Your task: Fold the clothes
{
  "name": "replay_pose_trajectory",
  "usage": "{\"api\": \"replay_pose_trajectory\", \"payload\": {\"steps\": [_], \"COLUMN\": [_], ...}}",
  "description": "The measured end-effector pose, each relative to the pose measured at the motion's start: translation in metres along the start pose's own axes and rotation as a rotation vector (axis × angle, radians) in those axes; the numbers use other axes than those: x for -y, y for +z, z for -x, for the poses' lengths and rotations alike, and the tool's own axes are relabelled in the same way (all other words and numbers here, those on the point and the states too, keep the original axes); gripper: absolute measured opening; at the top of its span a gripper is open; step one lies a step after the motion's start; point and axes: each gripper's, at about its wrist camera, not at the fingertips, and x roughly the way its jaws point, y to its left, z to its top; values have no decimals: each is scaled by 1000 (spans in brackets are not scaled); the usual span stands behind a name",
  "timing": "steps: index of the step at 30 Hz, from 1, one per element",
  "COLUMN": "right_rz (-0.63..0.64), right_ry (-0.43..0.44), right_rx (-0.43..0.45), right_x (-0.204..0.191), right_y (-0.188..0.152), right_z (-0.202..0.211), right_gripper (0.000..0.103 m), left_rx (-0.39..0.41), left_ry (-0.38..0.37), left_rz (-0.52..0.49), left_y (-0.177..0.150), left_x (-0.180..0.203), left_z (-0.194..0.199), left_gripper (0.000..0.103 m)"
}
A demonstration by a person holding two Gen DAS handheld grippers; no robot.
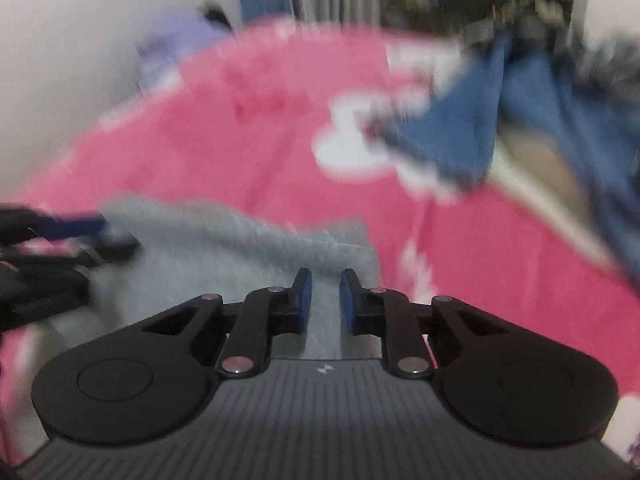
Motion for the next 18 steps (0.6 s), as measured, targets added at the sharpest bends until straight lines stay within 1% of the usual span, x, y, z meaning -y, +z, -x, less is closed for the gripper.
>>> {"api": "replay_pose_trajectory", "payload": {"steps": [1,2,4,5,6,9,12,13,14,15,17,18], "right_rz": [-29,-55,-47,-43,-43,-39,65,93,93,64,47,80], "right_ry": [-4,-10,-45,-56,10,207,330,305,296,296,257,211], "right_rx": [-10,-20,-5,2,10,31,-78,-116,-135,-138,-139,-120], "right_x": [5,10,10,10,6,-7,-32,-35,-32,-26,-23,-26], "right_y": [2,5,18,25,32,55,60,57,53,54,61,62], "right_z": [0,0,12,18,18,16,-25,-44,-57,-66,-68,-61], "right_gripper": [15,15,15,15,15,15,13,12,12,12,12,14], "left_rx": [26,40,50,52,54,56,56,55,59,66,86,95], "left_ry": [10,34,91,102,111,97,75,68,69,72,73,72], "left_rz": [-22,-66,-151,-153,-149,-113,-105,-106,-115,-123,-122,-122], "left_y": [-6,-9,-10,-10,-9,-6,-9,-10,-12,-13,-12,-11], "left_x": [2,9,23,25,26,22,14,12,12,13,12,12], "left_z": [2,4,3,3,2,1,-1,-2,-4,-5,-6,-6], "left_gripper": [43,45,48,50,51,52,53,54,54,55,57,57]}}
